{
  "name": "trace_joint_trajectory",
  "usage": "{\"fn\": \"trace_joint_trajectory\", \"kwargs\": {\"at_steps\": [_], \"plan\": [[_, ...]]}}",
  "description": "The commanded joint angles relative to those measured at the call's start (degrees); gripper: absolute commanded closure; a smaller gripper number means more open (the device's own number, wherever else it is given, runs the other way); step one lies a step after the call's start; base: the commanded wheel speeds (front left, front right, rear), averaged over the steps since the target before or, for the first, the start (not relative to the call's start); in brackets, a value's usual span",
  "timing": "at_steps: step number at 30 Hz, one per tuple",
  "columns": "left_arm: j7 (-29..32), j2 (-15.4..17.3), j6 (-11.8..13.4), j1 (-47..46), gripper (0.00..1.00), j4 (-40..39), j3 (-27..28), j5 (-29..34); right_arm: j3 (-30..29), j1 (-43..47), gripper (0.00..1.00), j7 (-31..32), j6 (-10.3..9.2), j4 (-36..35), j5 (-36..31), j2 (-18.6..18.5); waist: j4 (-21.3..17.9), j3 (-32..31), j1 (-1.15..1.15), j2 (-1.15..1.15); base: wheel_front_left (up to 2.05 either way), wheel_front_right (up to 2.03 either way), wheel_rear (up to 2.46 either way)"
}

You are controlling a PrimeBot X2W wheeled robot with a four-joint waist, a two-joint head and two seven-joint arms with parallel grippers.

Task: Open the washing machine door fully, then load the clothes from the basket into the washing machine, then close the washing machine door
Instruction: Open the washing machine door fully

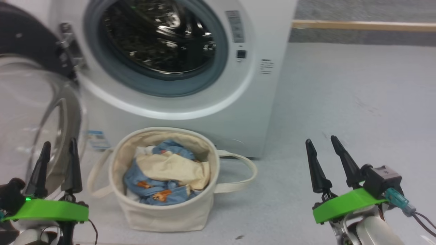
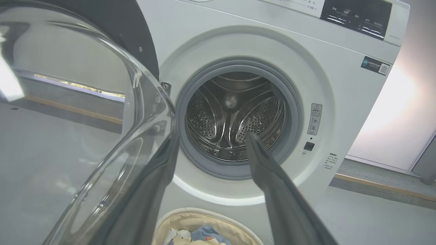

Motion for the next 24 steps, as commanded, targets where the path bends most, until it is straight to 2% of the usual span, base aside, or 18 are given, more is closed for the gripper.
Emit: {"fn": "trace_joint_trajectory", "kwargs": {"at_steps": [1, 6, 11, 24], "plan": [[-0.67, 1.11, -0.10, -1.69, 0.00, -1.65, 2.50, 0.70, 0.81, -2.65, 0.00, -0.72, 0.01, -2.15, -0.16, -0.83, -4.31, 1.01, 0.00, 0.00, 0.00, 0.00, 0.00], [-0.68, 0.23, -0.18, -0.68, 0.00, -2.16, 3.54, 1.93, 0.91, -3.20, 0.00, -0.72, 0.01, -2.14, 0.25, -1.20, -7.85, 2.02, 0.00, 0.00, 0.00, 0.00, 0.00], [-0.68, -0.76, -0.28, 0.24, 0.00, -2.34, 3.91, 3.09, 0.01, -3.22, 0.00, -0.72, 0.01, -2.15, 0.68, -1.43, -8.96, 2.83, 0.00, 0.00, 0.00, 0.00, 0.00], [-0.68, -1.63, -0.39, 1.46, 0.00, -2.07, 3.76, 4.25, -0.97, -4.27, 0.00, -0.72, 0.01, -0.51, 0.94, -2.25, -7.34, 2.75, 0.00, 0.00, 0.00, 0.00, 0.00]]}}
